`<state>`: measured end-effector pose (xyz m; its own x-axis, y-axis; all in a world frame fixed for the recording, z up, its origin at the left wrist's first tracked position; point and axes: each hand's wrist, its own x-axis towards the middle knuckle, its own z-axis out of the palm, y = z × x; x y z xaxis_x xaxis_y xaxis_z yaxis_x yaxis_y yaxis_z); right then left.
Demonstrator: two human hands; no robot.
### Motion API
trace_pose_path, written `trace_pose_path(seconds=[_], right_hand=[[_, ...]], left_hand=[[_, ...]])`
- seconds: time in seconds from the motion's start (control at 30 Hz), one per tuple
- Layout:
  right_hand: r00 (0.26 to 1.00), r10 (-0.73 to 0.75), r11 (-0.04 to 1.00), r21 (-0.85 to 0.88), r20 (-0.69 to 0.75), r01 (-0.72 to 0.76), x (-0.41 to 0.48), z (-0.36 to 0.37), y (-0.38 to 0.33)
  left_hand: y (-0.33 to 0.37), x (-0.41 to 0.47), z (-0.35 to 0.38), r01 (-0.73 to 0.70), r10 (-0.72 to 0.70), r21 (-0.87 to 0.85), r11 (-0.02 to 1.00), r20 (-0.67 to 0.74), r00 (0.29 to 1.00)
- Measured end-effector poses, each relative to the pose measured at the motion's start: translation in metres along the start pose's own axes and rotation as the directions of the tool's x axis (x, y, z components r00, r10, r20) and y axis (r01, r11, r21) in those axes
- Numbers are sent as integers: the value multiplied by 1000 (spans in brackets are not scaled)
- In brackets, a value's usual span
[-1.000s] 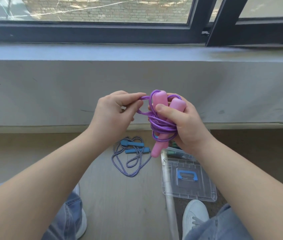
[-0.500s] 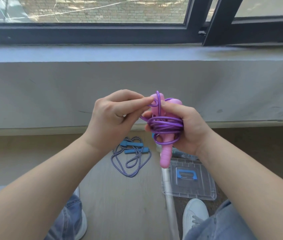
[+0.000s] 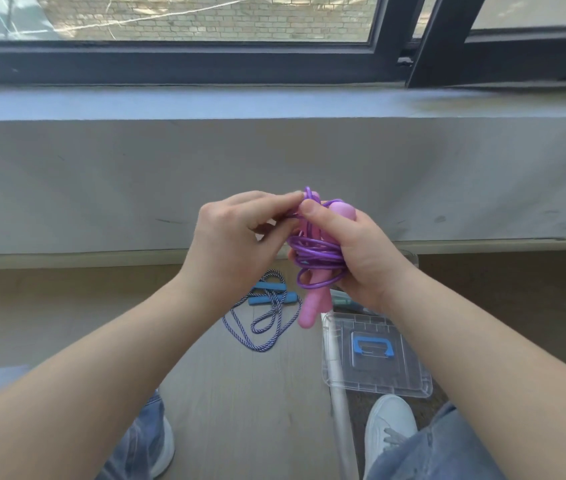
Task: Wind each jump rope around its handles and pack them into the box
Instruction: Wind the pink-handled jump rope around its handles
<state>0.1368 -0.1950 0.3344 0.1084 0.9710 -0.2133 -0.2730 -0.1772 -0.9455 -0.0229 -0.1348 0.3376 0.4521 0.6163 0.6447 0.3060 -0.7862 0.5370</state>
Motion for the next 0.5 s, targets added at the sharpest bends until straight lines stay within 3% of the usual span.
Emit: trace_pose_path(seconds=[0.07,0.17,0.3,0.4,0.5], right_hand=[[996,-41,999,-15,-75,40,3,0,-2],[957,-189,946,-301,-220,118,7,0,2],[914,-348,734,-667,-210,127,2,7,10],[899,-398,676,-721,-183,153,2,9,11],[892,-432,600,-780,-129,178,4,5,13]], left_hand=[[11,-3,3,254,-254,-146,956,23,967],[27,-5,6,497,-483,-333,801,131,866],[23,-1,11,661,-669,-302,687,93,737],[14,2,14,730,-733,-316,606,135,666],[11,4,17,755,-749,-303,582,161,642]])
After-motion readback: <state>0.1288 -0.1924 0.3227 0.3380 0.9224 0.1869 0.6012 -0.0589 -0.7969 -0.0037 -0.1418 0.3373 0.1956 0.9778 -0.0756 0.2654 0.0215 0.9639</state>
